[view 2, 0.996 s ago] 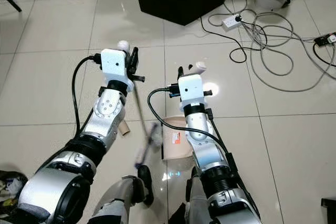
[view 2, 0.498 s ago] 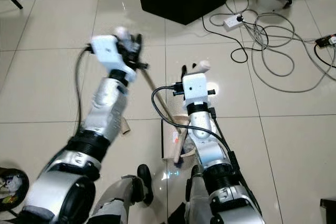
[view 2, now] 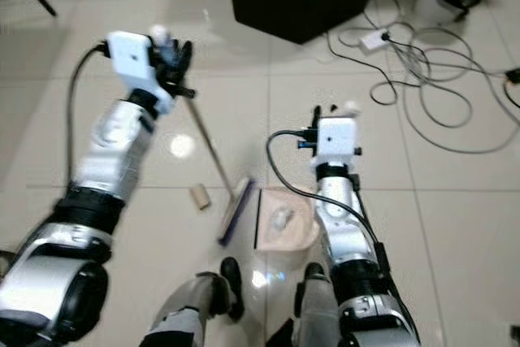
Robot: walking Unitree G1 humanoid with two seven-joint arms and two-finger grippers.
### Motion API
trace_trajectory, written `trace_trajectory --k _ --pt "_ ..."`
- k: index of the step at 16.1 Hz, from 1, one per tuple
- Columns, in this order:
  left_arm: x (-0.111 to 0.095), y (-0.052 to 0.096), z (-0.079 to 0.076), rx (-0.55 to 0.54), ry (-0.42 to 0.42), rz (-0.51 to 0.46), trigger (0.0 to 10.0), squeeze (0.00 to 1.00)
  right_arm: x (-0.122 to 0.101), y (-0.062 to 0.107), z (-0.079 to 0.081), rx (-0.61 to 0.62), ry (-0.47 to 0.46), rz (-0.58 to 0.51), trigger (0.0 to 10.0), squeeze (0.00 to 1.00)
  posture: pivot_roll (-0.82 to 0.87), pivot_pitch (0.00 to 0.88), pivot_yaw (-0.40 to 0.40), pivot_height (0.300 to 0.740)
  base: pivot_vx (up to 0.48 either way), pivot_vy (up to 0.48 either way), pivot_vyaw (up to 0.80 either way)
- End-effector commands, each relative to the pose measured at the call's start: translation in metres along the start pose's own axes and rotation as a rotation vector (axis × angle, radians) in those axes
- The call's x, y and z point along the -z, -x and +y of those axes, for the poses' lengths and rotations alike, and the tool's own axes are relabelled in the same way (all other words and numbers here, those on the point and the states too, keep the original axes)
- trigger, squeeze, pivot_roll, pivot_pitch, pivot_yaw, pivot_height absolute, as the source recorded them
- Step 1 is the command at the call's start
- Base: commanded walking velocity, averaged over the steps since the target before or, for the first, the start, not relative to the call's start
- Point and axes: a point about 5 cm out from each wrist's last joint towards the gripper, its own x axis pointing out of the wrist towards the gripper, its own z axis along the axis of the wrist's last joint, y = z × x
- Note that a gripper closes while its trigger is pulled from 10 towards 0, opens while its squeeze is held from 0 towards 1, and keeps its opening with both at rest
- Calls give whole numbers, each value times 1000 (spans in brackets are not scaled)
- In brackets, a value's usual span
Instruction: Sweep floor
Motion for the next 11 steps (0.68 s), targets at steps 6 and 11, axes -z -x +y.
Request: trace_trajectory --k 6,11 --pt "-15 35 46 -59 -176 15 10000 0 8 21 -22 10 -112 44 10000 0 -25 97 166 740 0 0 0" --pt "4 99 65 -188 -290 116 10000 0 -47 14 -41 -29 -191 -49 10000 0 -61 31 165 740 0 0 0"
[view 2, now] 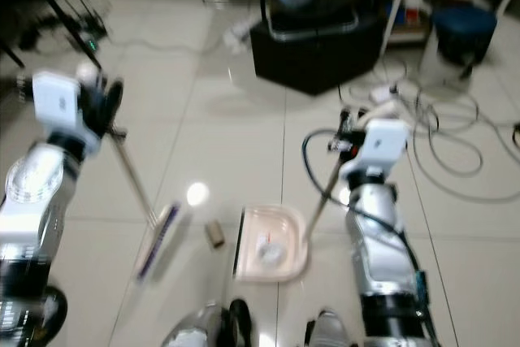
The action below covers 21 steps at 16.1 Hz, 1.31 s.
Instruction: Sweep floor
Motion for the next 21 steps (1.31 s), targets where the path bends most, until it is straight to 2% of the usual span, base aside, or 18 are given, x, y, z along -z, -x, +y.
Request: trace_trajectory --k 1,4,7,8,10,13,19,21 --pt "-5 5 8 -40 -33 -12 10000 0 -15 -3 5 -29 -29 -43 10000 0 -62 30 164 740 0 0 0" --pt "10 34 5 -80 -58 72 10000 0 -43 -9 10 -86 -87 -53 10000 0 -77 22 154 740 0 -467 0" --pt "16 46 -12 -58 -76 101 10000 0 -56 -13 13 -121 -130 -27 10000 0 -78 11 142 740 0 -480 0" --pt "19 46 -18 -54 -47 119 10000 0 -60 -16 15 -130 -145 -22 10000 0 -75 1 139 740 0 0 0" --pt "22 45 -27 -51 -60 149 10000 0 -69 -20 21 -153 -163 -8 10000 0 -75 0 137 740 0 0 0" --pt "26 46 -33 -58 -83 163 10000 0 -79 -26 31 -178 -162 7 10000 0 -79 0 123 740 0 0 0" --pt "26 46 -38 -76 -86 139 10000 0 -88 -33 42 -210 -128 21 10000 0 -79 0 95 740 0 0 800" --pt "24 46 -38 -81 -92 130 10000 0 -89 -36 44 -219 -131 26 10000 0 -71 0 87 740 296 0 800"
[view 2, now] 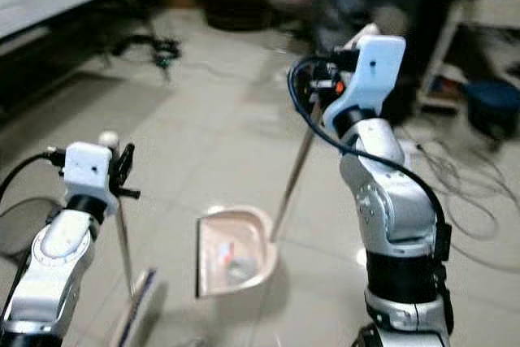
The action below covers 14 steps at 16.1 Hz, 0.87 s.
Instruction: Sweep floor
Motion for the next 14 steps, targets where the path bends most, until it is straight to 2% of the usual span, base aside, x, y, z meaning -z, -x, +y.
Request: trace_trajectory --k 1,14 --pt "-9 1 4 -23 -26 -43 10000 0 -10 -5 6 -24 -7 -38 10000 0 -63 0 84 740 326 0 800" --pt "-4 11 0 -26 -47 -24 10000 0 -8 -14 21 -68 -44 -37 10000 0 -43 0 66 740 391 0 800"
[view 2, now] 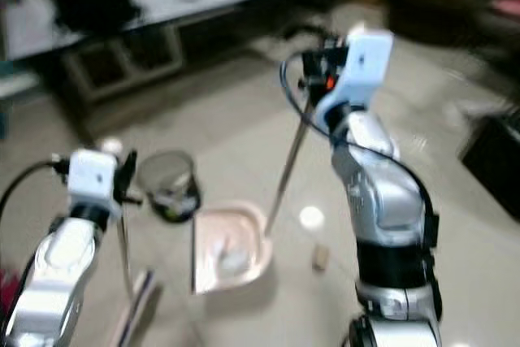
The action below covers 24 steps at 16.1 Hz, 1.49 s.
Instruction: Sweep floor
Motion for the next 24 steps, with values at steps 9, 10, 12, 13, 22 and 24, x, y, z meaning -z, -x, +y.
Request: trace_trajectory --k 9,10,12,13,22,24 --pt "0 0 6 -17 -42 -12 10000 0 -28 -6 3 9 -20 -132 10000 0 -50 0 71 740 420 0 356" --pt "0 -2 5 -12 -43 -13 10000 0 -33 -6 0 27 6 -152 10000 0 -55 0 76 740 424 0 0" --pt "0 -4 4 -8 -43 -15 10000 0 -38 -6 -6 73 17 -176 10000 0 -59 0 81 740 424 0 0" --pt "-1 -4 3 -5 -42 -17 10000 0 -41 -5 -8 91 17 -189 10000 0 -59 0 81 740 420 0 -431" --pt "-2 -7 3 1 -47 -30 10000 0 -44 -7 -11 99 27 -204 10000 0 -59 0 84 740 422 0 -162" --pt "-3 -7 2 0 -47 -31 10000 0 -42 -7 -13 114 9 -201 10000 0 -56 0 81 740 422 0 0"
